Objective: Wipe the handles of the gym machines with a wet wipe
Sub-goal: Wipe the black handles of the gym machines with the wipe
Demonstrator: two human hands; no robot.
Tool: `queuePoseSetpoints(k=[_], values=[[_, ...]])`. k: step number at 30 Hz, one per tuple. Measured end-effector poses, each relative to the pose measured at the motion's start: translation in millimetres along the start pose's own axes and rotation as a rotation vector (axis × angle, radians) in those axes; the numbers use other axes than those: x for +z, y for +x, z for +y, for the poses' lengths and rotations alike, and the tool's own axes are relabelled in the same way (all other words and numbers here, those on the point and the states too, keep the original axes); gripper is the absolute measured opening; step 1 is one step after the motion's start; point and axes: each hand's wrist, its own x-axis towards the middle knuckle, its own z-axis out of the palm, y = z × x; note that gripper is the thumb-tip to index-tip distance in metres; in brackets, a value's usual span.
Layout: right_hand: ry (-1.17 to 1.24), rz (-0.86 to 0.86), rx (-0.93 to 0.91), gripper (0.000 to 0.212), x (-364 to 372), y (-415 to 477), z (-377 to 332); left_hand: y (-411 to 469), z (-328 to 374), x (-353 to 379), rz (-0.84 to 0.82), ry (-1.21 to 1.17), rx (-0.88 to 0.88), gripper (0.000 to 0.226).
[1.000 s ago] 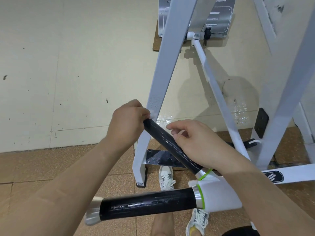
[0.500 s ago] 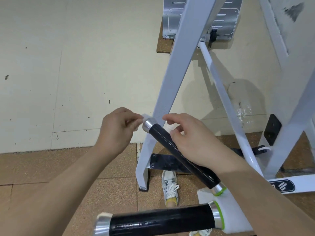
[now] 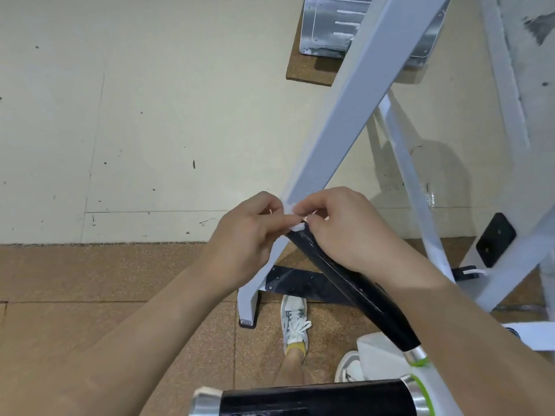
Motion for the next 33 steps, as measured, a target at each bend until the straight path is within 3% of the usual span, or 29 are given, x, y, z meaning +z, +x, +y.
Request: queuePoseSetpoints(k=[6, 12, 17, 22, 26, 30, 33], values=[[0.047, 0.026, -0.025, 0.03, 5, -5, 8, -15, 5, 9, 0.17, -0.209, -0.186, 0.017], [0.132, 0.019, -0.024, 0.026, 7, -7, 13, -18, 9, 18, 0.179, -0.155, -0.33, 0.048], [0.283, 0.033, 0.075, 0.02, 8, -4, 19, -31, 18, 37, 0.296, -0.086, -0.12, 0.038], [0.468, -0.004, 0.134, 0.02, -2, -14, 20, -27, 8, 28, 0.167, -0.094, 0.136, 0.031], [0.344, 0.023, 0.128, 0.028, -6, -18, 18, -19, 5, 25, 0.156, -0.035, 0.011, 0.036], [0.23, -0.013, 0.05, 0.028, 4, -15, 13, -22, 3, 16, 0.056, -0.07, 0.075, 0.036], [0.163, 0.017, -0.018, 0.024, 16, -10, 12, -13, -5, 4, 0.023, -0.066, 0.006, 0.036]])
